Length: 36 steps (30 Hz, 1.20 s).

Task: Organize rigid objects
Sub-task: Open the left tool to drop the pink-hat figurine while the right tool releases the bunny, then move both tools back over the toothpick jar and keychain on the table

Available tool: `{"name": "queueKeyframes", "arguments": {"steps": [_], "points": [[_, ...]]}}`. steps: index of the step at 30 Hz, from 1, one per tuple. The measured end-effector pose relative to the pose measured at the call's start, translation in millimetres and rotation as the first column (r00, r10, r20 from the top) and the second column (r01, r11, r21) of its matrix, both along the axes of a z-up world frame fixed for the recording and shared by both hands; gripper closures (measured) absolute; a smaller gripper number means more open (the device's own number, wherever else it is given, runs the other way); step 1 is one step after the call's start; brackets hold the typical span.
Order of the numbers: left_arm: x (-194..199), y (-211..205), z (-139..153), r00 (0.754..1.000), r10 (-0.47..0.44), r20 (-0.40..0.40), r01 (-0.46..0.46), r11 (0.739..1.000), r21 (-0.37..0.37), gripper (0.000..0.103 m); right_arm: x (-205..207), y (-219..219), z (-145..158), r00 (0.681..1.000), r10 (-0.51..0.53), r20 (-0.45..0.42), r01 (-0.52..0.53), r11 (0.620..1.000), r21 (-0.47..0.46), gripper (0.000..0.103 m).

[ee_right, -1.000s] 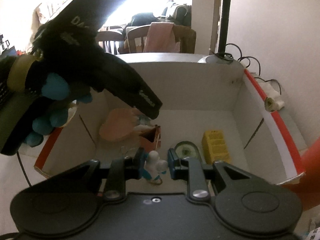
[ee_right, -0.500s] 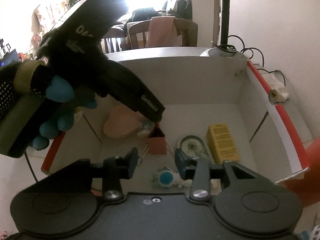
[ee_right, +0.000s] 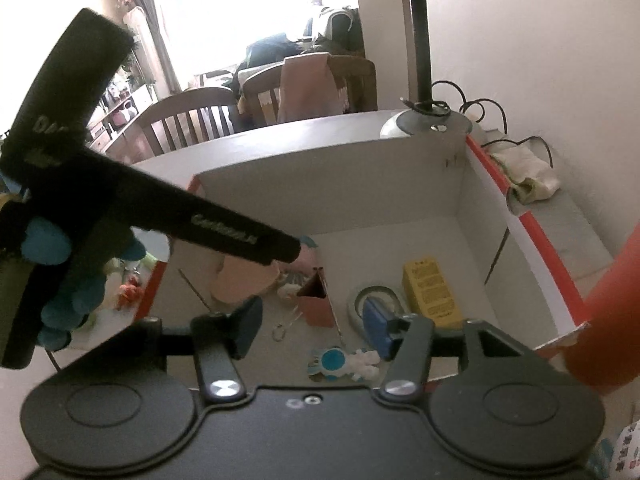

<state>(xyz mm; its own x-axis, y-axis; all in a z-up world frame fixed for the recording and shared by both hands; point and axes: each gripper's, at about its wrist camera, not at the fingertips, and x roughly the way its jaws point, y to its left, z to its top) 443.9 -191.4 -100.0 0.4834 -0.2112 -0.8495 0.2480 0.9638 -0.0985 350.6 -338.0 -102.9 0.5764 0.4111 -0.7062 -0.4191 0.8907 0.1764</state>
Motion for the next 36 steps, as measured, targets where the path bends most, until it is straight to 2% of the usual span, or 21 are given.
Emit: {"name": "queueKeyframes", "arguments": {"steps": [21,24,29,33,36], "points": [[-98,58,63,0.986,0.053,0.160,-0.047,0.998,-0.043,0.043,-56,31,48,0.995,0.029,0.095,-0.035,0.998,0.057,0.024],[-113,70,67,0.982,0.073,0.172,-0.065,0.996,-0.053,0.034,-64,38,52,0.993,0.040,0.107,-0.047,0.997,0.062,0.020],[-139,94,68,0.978,0.114,0.174,-0.101,0.991,-0.086,0.031,-78,50,58,0.989,0.069,0.128,-0.078,0.994,0.070,0.014],[-161,114,67,0.974,0.147,0.171,-0.128,0.985,-0.116,0.024,-89,64,60,0.983,0.103,0.149,-0.115,0.991,0.069,0.007],[-177,130,65,0.968,0.175,0.180,-0.153,0.980,-0.131,0.024,-94,74,60,0.981,0.119,0.150,-0.132,0.988,0.076,0.005]]}}
